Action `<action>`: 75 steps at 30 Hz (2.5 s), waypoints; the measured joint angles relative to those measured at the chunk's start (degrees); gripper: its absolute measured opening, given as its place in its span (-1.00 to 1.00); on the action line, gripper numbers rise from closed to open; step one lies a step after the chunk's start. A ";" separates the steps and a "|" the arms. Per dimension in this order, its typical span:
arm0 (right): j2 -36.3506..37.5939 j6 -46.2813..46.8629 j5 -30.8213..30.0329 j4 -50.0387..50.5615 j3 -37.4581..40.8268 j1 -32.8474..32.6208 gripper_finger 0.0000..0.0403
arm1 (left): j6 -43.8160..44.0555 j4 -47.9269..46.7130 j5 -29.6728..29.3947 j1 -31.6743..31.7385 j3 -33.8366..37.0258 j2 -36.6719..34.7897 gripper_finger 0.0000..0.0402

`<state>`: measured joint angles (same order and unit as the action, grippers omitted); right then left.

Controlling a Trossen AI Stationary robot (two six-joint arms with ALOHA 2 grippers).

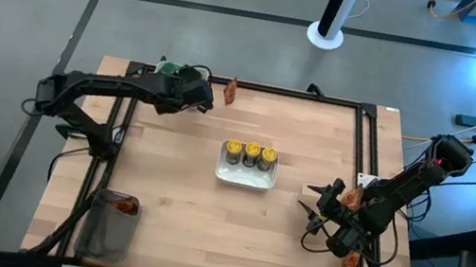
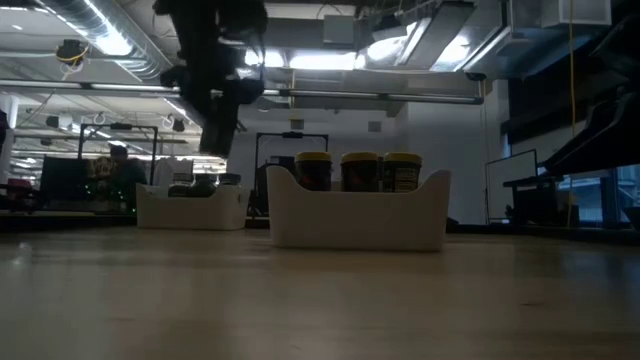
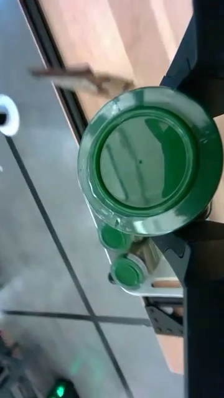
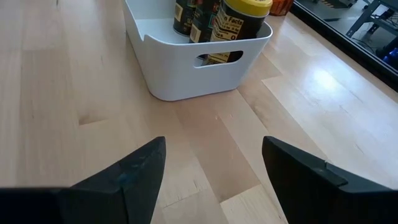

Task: Sort spices by type
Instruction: Put the green seasoning bottle into the top white bin, then put the yellow seasoning bottle into the bottom white bin

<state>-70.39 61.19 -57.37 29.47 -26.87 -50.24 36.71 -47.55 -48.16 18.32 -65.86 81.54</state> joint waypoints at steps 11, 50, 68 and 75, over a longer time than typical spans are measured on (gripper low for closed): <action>0.00 0.00 -0.02 0.13 0.00 0.00 0.33 | -0.70 7.52 0.25 5.75 7.77 0.02 -0.04; 0.00 0.00 -0.04 0.13 0.00 0.00 0.33 | 0.62 35.69 4.36 12.16 28.45 0.04 -0.02; 0.00 0.00 -0.04 0.15 0.00 0.00 0.33 | -2.70 35.18 4.13 11.62 27.15 -1.72 0.34; 0.00 -0.13 -0.03 0.24 0.00 0.02 0.33 | -8.97 32.99 4.13 9.70 22.98 -7.93 0.34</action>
<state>-70.39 61.07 -57.39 29.71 -26.87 -50.22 27.74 -14.56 -44.03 28.02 -42.88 73.61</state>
